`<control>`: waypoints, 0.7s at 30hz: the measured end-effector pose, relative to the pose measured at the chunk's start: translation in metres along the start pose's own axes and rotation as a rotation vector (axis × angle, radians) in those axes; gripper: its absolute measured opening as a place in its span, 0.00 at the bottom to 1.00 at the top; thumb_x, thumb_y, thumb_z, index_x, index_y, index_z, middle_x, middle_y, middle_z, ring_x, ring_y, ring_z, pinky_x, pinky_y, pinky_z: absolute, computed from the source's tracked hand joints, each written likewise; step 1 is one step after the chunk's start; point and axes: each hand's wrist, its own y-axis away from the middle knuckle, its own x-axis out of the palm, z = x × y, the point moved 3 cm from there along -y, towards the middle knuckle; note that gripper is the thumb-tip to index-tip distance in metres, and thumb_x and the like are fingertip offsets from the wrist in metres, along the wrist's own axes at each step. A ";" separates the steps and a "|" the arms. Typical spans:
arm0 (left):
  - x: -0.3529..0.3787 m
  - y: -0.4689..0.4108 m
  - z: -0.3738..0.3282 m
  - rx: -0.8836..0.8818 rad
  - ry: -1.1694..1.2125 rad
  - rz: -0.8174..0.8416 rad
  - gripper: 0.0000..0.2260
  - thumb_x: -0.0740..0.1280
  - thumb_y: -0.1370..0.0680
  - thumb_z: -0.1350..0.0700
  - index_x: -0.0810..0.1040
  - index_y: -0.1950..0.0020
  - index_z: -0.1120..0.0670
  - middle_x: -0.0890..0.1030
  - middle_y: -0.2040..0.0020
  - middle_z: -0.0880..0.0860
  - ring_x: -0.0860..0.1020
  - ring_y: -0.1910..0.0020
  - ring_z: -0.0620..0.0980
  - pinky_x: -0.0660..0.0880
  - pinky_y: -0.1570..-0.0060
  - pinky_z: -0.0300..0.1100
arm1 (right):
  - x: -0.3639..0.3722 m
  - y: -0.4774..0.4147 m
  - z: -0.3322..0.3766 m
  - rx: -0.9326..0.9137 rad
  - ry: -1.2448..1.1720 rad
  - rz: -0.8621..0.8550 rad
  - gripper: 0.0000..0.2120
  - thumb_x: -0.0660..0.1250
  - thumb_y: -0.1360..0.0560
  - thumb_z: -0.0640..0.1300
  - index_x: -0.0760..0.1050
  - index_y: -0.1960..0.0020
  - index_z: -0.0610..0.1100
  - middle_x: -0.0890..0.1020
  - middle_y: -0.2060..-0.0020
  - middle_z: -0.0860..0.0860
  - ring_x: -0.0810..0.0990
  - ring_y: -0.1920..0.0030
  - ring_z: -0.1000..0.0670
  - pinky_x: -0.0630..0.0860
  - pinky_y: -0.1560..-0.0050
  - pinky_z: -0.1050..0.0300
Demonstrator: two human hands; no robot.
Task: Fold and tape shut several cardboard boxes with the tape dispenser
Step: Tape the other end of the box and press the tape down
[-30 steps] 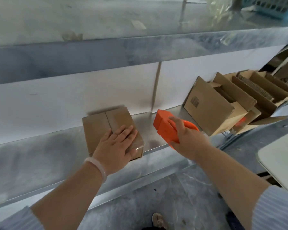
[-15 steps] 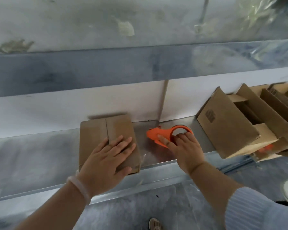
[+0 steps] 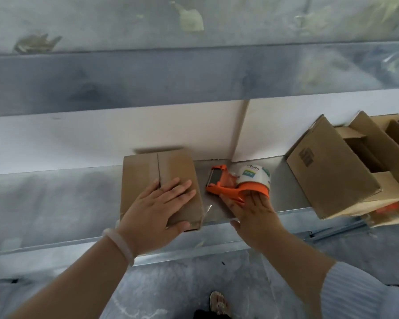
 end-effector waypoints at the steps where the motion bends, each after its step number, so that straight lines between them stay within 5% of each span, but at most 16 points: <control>1: 0.000 0.000 0.000 -0.004 0.007 0.000 0.31 0.56 0.23 0.34 0.59 0.22 0.44 0.57 0.22 0.42 0.54 0.22 0.44 0.51 0.25 0.50 | -0.003 0.002 0.000 0.007 -0.023 -0.002 0.44 0.70 0.30 0.56 0.50 0.21 0.56 0.77 0.38 0.39 0.75 0.37 0.37 0.61 0.30 0.40; 6: -0.002 0.001 0.000 -0.024 0.068 -0.004 0.32 0.55 0.24 0.33 0.60 0.22 0.44 0.55 0.22 0.41 0.51 0.22 0.42 0.50 0.23 0.50 | -0.028 0.021 0.009 0.149 -0.301 -0.131 0.35 0.69 0.28 0.40 0.62 0.24 0.48 0.73 0.34 0.42 0.72 0.34 0.40 0.70 0.33 0.42; 10: -0.006 0.002 0.000 -0.022 0.135 -0.016 0.30 0.51 0.23 0.35 0.59 0.22 0.43 0.54 0.22 0.40 0.48 0.23 0.39 0.45 0.23 0.46 | -0.037 0.028 0.016 0.285 -0.714 -0.150 0.25 0.61 0.21 0.40 0.64 0.25 0.50 0.69 0.29 0.49 0.68 0.31 0.46 0.68 0.30 0.48; 14: -0.010 0.006 0.001 -0.017 0.212 -0.170 0.23 0.57 0.21 0.42 0.70 0.27 0.47 0.67 0.26 0.44 0.57 0.24 0.42 0.53 0.24 0.49 | -0.049 0.025 0.034 0.454 -1.235 -0.263 0.15 0.63 0.20 0.46 0.74 0.34 0.53 0.75 0.37 0.55 0.74 0.37 0.55 0.71 0.34 0.53; 17: -0.010 0.010 -0.001 -0.022 0.158 -0.250 0.23 0.61 0.22 0.41 0.73 0.30 0.48 0.71 0.29 0.45 0.61 0.25 0.46 0.56 0.25 0.52 | -0.053 0.012 0.057 0.480 -1.535 -0.115 0.12 0.66 0.21 0.48 0.78 0.39 0.49 0.81 0.44 0.54 0.78 0.43 0.56 0.74 0.38 0.59; 21: -0.011 0.011 -0.003 -0.045 0.170 -0.234 0.26 0.60 0.23 0.39 0.71 0.29 0.49 0.73 0.30 0.47 0.65 0.27 0.47 0.58 0.26 0.52 | -0.043 0.003 0.080 0.614 -1.868 0.015 0.12 0.74 0.28 0.51 0.77 0.56 0.43 0.84 0.56 0.43 0.83 0.51 0.42 0.77 0.40 0.43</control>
